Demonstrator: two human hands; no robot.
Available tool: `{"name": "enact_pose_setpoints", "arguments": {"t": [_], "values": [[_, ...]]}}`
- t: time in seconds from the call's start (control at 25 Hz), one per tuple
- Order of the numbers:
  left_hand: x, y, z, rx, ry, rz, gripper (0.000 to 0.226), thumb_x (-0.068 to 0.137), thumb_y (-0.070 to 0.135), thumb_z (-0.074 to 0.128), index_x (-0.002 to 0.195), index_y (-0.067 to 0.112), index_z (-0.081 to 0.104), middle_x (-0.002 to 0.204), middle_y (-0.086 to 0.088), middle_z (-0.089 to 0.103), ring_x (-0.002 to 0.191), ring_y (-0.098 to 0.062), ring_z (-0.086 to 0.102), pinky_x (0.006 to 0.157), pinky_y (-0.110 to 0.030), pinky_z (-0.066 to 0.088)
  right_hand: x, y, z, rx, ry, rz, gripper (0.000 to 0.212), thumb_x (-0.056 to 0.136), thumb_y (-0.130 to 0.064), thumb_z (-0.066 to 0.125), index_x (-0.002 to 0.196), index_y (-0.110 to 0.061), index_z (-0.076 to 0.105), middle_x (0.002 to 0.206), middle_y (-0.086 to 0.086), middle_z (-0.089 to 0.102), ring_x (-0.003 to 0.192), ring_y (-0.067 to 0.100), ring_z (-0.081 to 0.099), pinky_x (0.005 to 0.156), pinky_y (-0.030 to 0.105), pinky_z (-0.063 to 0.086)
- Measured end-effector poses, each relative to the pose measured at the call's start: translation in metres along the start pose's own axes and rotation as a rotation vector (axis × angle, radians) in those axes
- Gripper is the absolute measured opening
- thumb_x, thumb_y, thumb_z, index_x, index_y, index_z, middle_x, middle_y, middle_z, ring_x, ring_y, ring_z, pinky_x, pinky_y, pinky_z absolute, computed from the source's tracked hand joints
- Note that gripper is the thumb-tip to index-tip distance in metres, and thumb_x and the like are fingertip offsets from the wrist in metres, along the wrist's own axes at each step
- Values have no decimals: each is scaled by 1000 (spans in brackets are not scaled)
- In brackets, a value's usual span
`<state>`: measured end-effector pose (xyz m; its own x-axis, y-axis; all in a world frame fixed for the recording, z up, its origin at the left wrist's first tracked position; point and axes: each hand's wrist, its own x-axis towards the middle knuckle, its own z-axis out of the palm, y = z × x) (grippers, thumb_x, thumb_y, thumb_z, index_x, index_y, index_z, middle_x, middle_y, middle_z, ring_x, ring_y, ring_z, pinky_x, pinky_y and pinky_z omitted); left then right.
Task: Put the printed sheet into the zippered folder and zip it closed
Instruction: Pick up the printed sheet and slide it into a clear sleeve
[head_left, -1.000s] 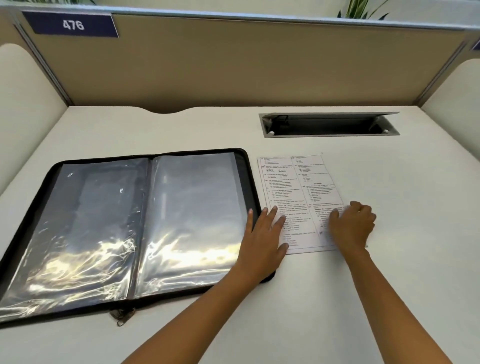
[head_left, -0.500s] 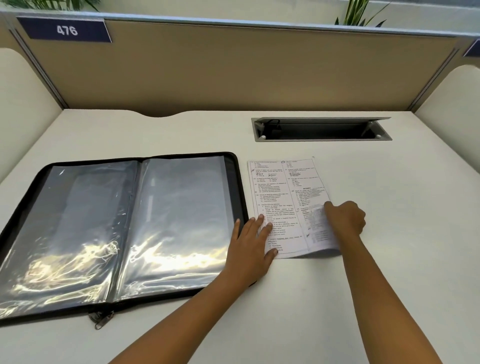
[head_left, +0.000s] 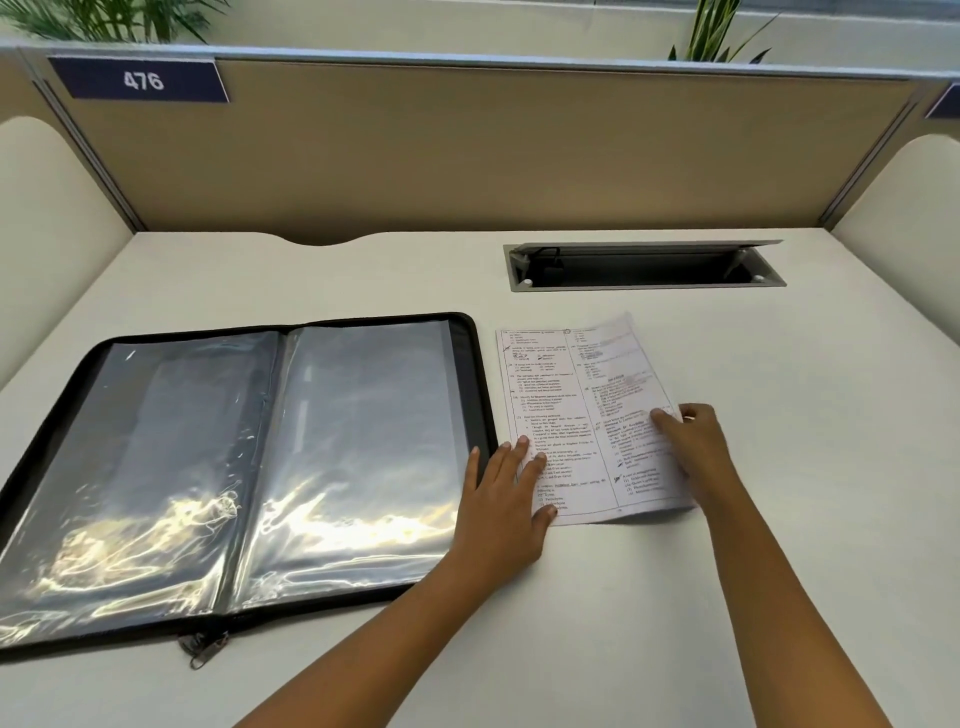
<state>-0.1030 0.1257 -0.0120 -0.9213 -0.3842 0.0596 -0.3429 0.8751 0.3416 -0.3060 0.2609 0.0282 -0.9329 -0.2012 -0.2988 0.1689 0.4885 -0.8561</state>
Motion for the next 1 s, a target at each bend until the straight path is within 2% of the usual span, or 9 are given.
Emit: {"name": "enact_pose_setpoints", "arguments": {"t": [0.16, 0.28, 0.4, 0.44, 0.56, 0.6, 0.68, 0.88, 1.0], "values": [[2, 1, 0, -14, -15, -15, 63, 93, 51, 38, 147, 26, 20, 160, 0, 12, 147, -19, 8, 116, -42, -12, 1, 7, -16, -198, -24, -98, 43, 85, -21, 70, 119, -5, 50, 124, 17, 58, 109, 30, 55, 90, 36, 43], [9, 2, -5, -140, -35, -42, 64, 90, 51, 45, 145, 22, 26, 158, -2, 17, 145, -18, 13, 118, -40, -5, -1, 2, -20, -214, -71, -142, 39, 85, -18, 69, 119, -9, 52, 117, 17, 63, 98, 28, 59, 84, 32, 43], [24, 7, -23, -500, -27, -144, 71, 90, 49, 51, 147, 19, 20, 158, 2, 14, 144, -16, 16, 116, -34, 14, -5, -6, -23, -160, -68, -205, 35, 85, -12, 69, 118, -14, 58, 108, 14, 70, 90, 27, 66, 86, 37, 51], [31, 9, -31, -633, 3, -195, 69, 90, 48, 52, 145, 20, 22, 154, 4, 20, 140, -15, 24, 111, -30, 25, -7, -8, -25, -130, -69, -218, 32, 84, -11, 69, 114, -18, 60, 103, 13, 72, 88, 27, 68, 88, 41, 53], [52, 6, -58, -1017, 60, -390, 50, 91, 44, 52, 133, 22, 35, 134, 8, 48, 105, -7, 58, 78, -13, 49, -15, -15, -32, 14, -100, -256, 23, 85, -15, 69, 103, -27, 62, 91, 4, 76, 78, 23, 73, 76, 39, 57], [57, 3, -64, -1160, 28, -446, 50, 92, 44, 51, 134, 19, 38, 130, 4, 56, 98, -8, 62, 73, -16, 53, -18, -18, -33, 58, -117, -274, 21, 85, -17, 68, 102, -28, 62, 90, 1, 76, 75, 19, 73, 70, 35, 57], [65, 0, -71, -1374, -28, -468, 44, 95, 39, 48, 133, 16, 46, 120, -2, 66, 98, -16, 68, 81, -30, 57, -25, -21, -31, 112, -148, -315, 19, 87, -19, 67, 103, -28, 60, 96, -3, 75, 76, 15, 73, 66, 29, 56], [74, 17, -90, -1235, 266, -278, 16, 96, 32, 48, 110, 32, 56, 108, 4, 69, 87, -11, 70, 64, -21, 58, -33, -35, -20, 166, -69, -461, 13, 92, -11, 59, 101, -19, 55, 104, 0, 69, 92, 19, 68, 79, 38, 58], [85, 27, -107, -1129, 429, -165, 18, 93, 37, 50, 111, 33, 51, 109, 8, 65, 90, -13, 68, 62, -20, 57, -35, -57, -27, 276, -14, -585, 13, 92, -15, 60, 100, -22, 54, 105, -3, 68, 94, 17, 68, 76, 32, 59]]}}
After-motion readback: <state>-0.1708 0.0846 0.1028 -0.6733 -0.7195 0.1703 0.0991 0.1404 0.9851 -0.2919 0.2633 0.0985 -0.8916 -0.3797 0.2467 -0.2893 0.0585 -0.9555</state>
